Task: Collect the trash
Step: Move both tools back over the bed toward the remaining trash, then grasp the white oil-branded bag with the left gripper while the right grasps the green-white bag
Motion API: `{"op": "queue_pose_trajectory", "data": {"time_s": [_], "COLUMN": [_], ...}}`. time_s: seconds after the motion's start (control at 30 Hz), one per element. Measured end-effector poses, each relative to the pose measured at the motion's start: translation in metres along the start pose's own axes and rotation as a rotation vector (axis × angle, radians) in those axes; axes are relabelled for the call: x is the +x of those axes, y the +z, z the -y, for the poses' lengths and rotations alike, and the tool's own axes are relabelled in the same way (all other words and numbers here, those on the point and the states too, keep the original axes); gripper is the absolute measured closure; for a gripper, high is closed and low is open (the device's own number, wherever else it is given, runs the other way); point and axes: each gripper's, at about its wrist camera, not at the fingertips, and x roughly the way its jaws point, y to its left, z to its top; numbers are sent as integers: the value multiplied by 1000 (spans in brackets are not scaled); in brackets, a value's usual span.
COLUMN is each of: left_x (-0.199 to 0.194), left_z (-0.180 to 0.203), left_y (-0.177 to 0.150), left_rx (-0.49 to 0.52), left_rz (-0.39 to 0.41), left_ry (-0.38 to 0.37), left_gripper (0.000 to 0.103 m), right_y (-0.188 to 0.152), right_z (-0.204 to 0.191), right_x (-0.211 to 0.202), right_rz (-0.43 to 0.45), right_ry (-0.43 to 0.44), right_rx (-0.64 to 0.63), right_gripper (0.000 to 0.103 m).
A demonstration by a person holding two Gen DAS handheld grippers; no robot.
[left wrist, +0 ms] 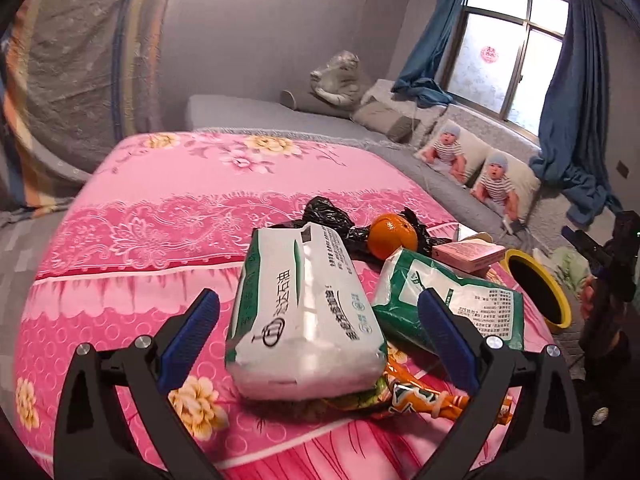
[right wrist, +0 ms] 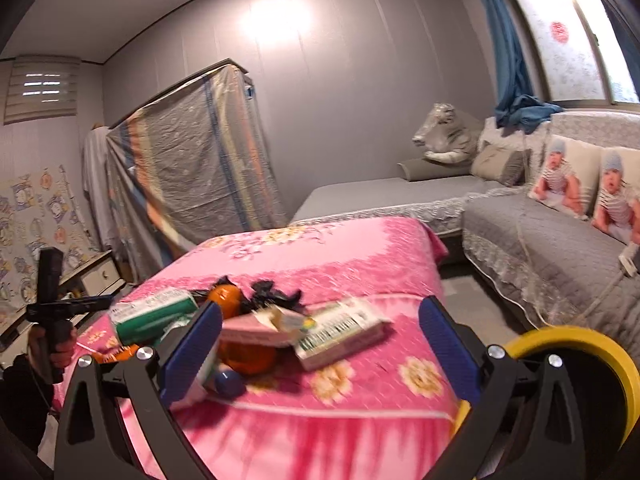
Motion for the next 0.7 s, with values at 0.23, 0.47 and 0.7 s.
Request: {"op": "queue_pose_trajectory", "data": {"time_s": [0.23, 0.47, 0.7], "left_x": [45, 72, 103], "left_z": [-18, -17, -19], "left_y": [13, 23, 17], "left_rx": [-50, -27, -25], "left_rz": [-155, -250, -380], "left_ry": [-21, -23, -1], "left_gripper": [8, 8, 8], "right_y": [23, 34, 34], "right_z": [-29, -48, -45], "right_x": [51, 76, 75], "right_rz": [-73, -96, -98], "right_ry": [122, 207, 220], "right_rx": [-16, -28, -27], "right_gripper": [8, 8, 8]}}
